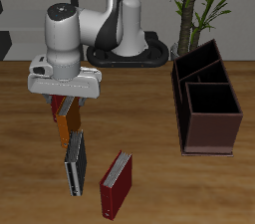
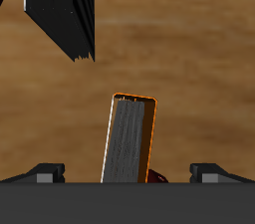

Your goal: Place the orange book into the left desk caddy's right compartment

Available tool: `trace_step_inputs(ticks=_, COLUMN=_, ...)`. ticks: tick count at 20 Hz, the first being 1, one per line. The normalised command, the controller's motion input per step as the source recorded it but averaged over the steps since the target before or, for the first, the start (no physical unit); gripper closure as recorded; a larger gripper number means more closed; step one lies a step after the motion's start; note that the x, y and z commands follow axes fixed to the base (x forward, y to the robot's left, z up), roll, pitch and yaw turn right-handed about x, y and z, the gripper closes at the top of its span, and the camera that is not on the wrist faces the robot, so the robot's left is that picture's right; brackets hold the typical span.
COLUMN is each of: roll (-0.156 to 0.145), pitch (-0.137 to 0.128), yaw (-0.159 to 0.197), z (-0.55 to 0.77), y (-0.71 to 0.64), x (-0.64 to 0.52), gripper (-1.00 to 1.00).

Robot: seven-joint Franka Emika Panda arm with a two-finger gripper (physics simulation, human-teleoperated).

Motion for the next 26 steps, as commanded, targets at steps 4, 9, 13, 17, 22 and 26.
trace_step_inputs(ticks=4, roll=-0.002, pitch=0.057, yaw=-0.027, z=-0.36, y=-0.05, x=0.05, gripper=-1.00)
trace_step_inputs(ticks=9, roll=0.003, pitch=0.045, yaw=-0.034, z=-0.28, y=0.04, x=0.03, gripper=1.00)
trace_step_inputs(ticks=13, roll=0.021, pitch=0.015, yaw=-0.012, z=-0.12, y=0.10, x=0.01, gripper=1.00)
trace_step_inputs(ticks=17, roll=-0.010, pitch=-0.004, yaw=-0.041, z=0.11, y=0.04, x=-0.07, gripper=1.00)
trace_step_inputs(ticks=22, roll=-0.001, pitch=-0.043, yaw=-0.063, z=0.44, y=0.25, x=-0.16, gripper=1.00)
trace_step_inputs(ticks=26, roll=-0.022, pitch=-0.059, yaw=-0.039, z=0.58, y=0.39, x=-0.19, gripper=1.00)
